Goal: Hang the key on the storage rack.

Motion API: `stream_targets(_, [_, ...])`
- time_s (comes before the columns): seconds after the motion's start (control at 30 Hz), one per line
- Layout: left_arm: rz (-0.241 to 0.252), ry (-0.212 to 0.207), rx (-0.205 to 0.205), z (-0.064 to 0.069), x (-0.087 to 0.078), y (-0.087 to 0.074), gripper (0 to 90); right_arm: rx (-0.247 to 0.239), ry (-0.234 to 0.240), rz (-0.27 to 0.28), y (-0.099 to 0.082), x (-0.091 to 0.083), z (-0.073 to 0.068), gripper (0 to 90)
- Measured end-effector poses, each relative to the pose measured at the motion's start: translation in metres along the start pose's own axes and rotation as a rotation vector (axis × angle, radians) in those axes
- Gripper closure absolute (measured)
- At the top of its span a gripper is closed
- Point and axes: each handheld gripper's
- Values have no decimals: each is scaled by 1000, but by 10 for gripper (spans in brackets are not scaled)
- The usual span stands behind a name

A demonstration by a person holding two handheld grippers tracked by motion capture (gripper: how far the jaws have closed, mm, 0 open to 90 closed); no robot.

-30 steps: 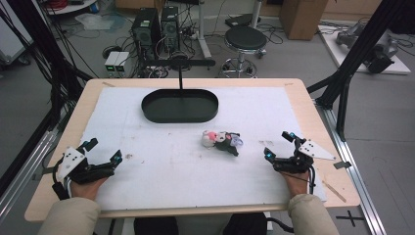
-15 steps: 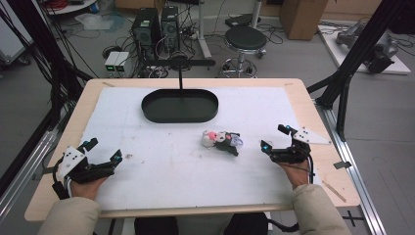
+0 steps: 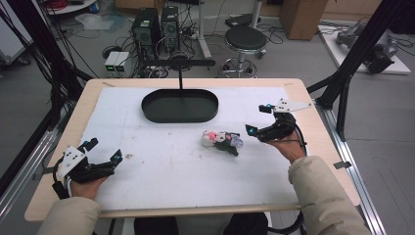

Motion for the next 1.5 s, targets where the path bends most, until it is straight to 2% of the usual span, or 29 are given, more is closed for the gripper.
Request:
stream_targets(0.07, [-1,-1,2,0,0,0,17,-12,31,-38,5,9,0,6])
stream_targets(0.1, [-1,-2,4,0,0,0,17,-12,31,-38,5,9,0,6])
stream_targets(0.17, [-1,-3,6,0,0,0,17,-32,81,-86,10,23,-2,7])
stream_targets(0.3, [-2,-3,9,1,0,0,17,-63,120,-151,13,40,-6,7])
stream_targets(0.37, [-3,-3,8,1,0,0,17,-76,125,-163,13,44,-6,7])
stream_targets(0.43, [-2,-3,9,1,0,0,17,-90,160,-226,13,56,-8,7])
stream_targets(0.5, [-3,-3,9,1,0,0,17,-111,179,-266,11,64,-9,7])
stream_targets(0.53, [-1,-2,9,1,0,0,17,-113,191,-291,9,68,-10,7])
stream_targets(0.57, [-1,-2,9,1,0,0,17,-113,191,-291,9,68,-10,7])
stream_targets(0.6, [-1,-2,10,1,0,0,17,-108,213,-325,5,74,-11,7])
stream_targets(0.63, [0,-2,10,1,0,0,17,-108,213,-325,5,74,-11,7])
stream_targets(0.67, [-1,-1,10,1,0,0,17,-111,226,-374,0,80,-13,7])
stream_targets(0.8, [0,-1,10,1,0,0,17,-147,249,-455,-9,90,-17,7])
stream_targets(1.0, [0,-2,11,1,0,0,17,-146,268,-487,-15,100,-20,7])
stream_targets(1.23, [-1,-2,8,1,0,0,17,-121,296,-547,-25,109,-21,7])
stream_targets(1.4, [-1,-2,5,0,0,0,17,-141,307,-568,-29,113,-22,8])
stream_targets(1.5, [-1,-3,5,0,0,0,17,-143,318,-584,-30,114,-21,72])
Point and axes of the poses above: each handheld gripper's, and its own axes: x roughly forward along the jaws, y roughly out of its top, z roughly to its right, and after that the axes turned 8 degrees about z, right-handed
